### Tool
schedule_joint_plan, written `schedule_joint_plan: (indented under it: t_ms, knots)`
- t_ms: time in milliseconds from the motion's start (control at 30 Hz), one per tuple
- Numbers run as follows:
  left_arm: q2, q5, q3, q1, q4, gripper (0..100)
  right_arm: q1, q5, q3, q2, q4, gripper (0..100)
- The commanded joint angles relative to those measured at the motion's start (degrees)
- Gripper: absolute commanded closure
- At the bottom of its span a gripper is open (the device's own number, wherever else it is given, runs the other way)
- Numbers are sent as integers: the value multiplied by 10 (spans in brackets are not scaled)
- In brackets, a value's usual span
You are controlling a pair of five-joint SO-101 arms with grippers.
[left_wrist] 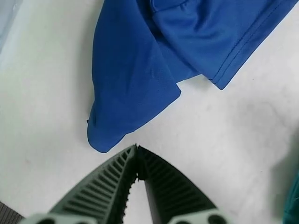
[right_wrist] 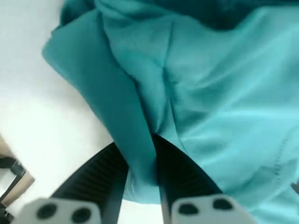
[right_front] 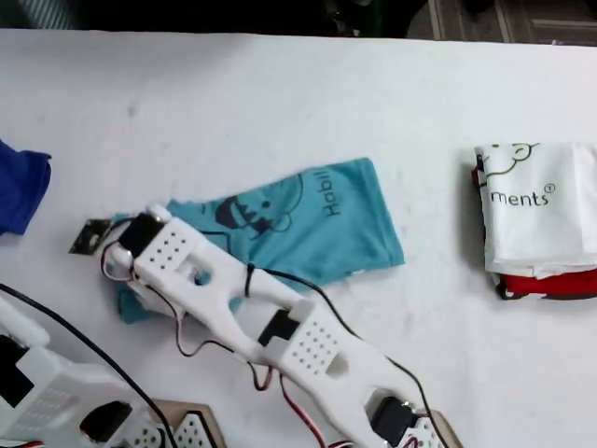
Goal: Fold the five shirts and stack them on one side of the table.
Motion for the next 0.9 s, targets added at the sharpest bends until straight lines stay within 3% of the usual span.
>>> schedule_joint_plan:
  t_ms: [0,333,700,867]
  knots:
    - [-28,-4,-20,-2,-4,973,0,-4,-6,-49,0,973]
    - [-27,-4,-20,-1,-4,973,55,-4,-6,-49,-60,632]
    - [-27,-4,-22,-2,-4,973,137,-1,-5,-46,-198,622]
    - [-27,-4,-22,-1,-4,973,167,-3,-8,-56,-188,622]
